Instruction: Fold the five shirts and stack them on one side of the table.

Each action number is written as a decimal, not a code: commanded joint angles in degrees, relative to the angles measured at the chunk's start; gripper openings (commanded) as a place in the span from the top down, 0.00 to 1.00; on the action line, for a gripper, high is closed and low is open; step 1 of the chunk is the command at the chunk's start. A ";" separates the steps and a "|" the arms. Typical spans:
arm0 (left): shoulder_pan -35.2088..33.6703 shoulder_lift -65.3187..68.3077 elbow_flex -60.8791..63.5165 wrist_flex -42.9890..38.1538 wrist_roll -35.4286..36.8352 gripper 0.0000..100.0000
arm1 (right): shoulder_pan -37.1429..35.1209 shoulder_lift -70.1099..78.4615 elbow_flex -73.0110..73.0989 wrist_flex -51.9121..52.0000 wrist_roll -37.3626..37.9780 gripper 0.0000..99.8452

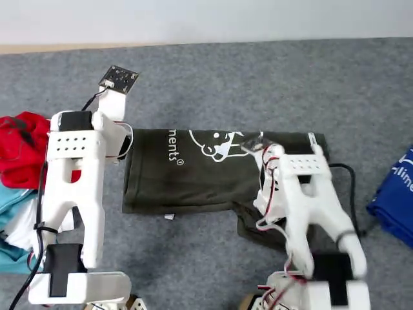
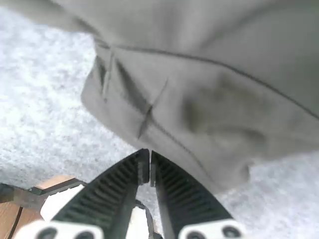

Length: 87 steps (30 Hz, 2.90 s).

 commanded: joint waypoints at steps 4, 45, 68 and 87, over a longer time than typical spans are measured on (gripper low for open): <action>1.58 -3.08 -5.67 0.62 0.18 0.99 | -0.40 -19.12 -8.35 9.89 0.79 0.99; 62.15 31.21 -22.11 5.63 0.18 0.79 | 12.00 -61.85 -27.16 16.75 -5.54 0.99; 64.62 60.22 -63.43 20.31 -7.38 0.79 | 12.00 -61.58 -26.73 13.93 -5.27 0.99; 64.70 63.21 -62.81 20.22 -8.35 0.84 | 12.00 -61.58 -23.74 11.74 -5.27 0.99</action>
